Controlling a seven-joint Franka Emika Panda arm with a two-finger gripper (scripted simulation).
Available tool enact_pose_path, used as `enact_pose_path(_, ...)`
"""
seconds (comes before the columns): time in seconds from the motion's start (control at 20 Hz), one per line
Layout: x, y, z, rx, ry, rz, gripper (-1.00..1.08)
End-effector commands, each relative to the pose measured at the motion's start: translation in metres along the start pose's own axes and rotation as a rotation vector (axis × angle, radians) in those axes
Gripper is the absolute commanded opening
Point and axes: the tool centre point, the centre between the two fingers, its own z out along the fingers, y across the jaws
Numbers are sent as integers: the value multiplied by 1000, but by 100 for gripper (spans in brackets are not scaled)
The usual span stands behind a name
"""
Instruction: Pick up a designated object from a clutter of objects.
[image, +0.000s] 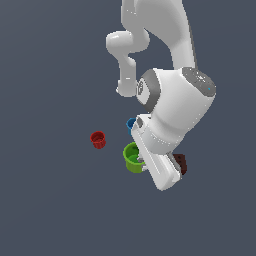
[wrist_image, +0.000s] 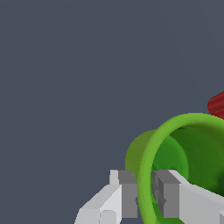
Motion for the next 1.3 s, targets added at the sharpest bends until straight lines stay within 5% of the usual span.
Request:
enact_pose_path(0.0, -9, -8, -29, 2, 0, 1, -100)
enact_pose_path(0.65, -50, -48, -156, 1, -1, 1, -100)
enact_pose_path(1.25, -71, -71, -221, 1, -1, 1, -100)
